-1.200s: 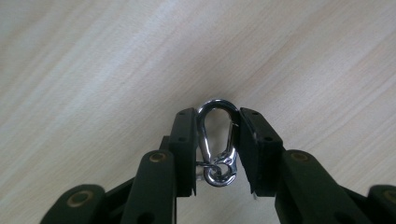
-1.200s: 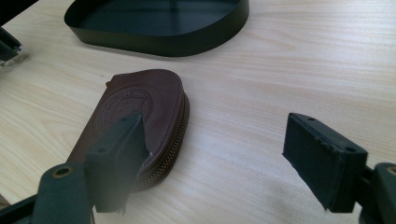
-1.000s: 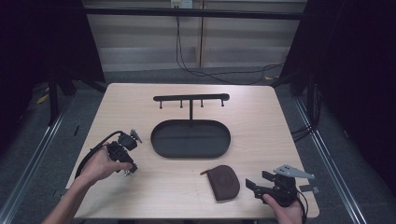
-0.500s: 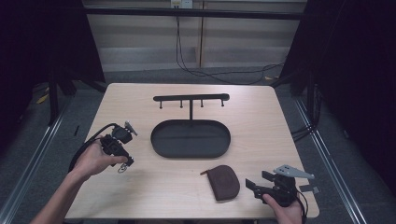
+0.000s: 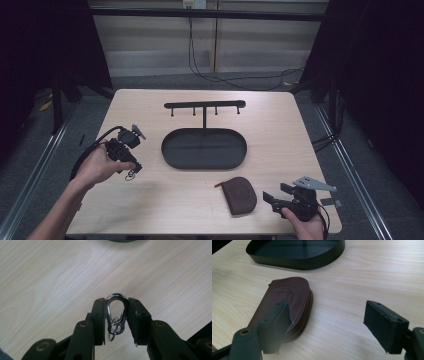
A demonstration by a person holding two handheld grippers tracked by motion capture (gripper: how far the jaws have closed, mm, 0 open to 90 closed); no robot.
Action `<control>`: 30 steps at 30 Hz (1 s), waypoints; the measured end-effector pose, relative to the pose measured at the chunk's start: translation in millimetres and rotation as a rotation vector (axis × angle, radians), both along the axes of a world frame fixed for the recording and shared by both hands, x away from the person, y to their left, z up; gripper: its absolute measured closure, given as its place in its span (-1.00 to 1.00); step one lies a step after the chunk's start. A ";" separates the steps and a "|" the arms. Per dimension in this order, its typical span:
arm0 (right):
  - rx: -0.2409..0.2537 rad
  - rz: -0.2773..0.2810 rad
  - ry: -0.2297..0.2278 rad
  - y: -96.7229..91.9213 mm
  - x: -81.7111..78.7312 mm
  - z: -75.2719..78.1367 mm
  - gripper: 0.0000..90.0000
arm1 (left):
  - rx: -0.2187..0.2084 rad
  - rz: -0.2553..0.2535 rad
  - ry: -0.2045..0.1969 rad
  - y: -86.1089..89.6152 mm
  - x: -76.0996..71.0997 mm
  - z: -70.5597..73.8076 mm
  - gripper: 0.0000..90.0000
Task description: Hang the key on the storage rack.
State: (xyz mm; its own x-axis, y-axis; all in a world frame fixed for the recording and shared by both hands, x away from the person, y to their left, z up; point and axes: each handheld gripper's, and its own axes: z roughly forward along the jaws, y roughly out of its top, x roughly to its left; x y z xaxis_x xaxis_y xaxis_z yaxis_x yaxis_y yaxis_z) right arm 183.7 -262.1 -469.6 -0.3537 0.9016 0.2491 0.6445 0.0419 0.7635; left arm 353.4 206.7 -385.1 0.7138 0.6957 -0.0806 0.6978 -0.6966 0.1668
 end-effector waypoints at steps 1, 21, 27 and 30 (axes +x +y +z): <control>0.000 0.000 0.000 0.0 0.0 0.0 -0.53 | 0.000 0.000 0.000 0.0 0.0 0.0 0.52; 0.004 -0.001 0.000 -0.6 0.1 0.0 -0.54 | 0.000 -0.015 -0.049 -16.2 5.9 41.5 0.52; 0.005 -0.003 0.000 -0.8 -0.1 0.1 -0.54 | 0.005 -0.003 -0.067 -17.6 7.9 51.8 0.52; 0.004 -0.003 -0.001 -1.0 -0.4 0.2 -0.54 | -0.004 -0.008 -0.071 -17.5 8.4 59.1 0.52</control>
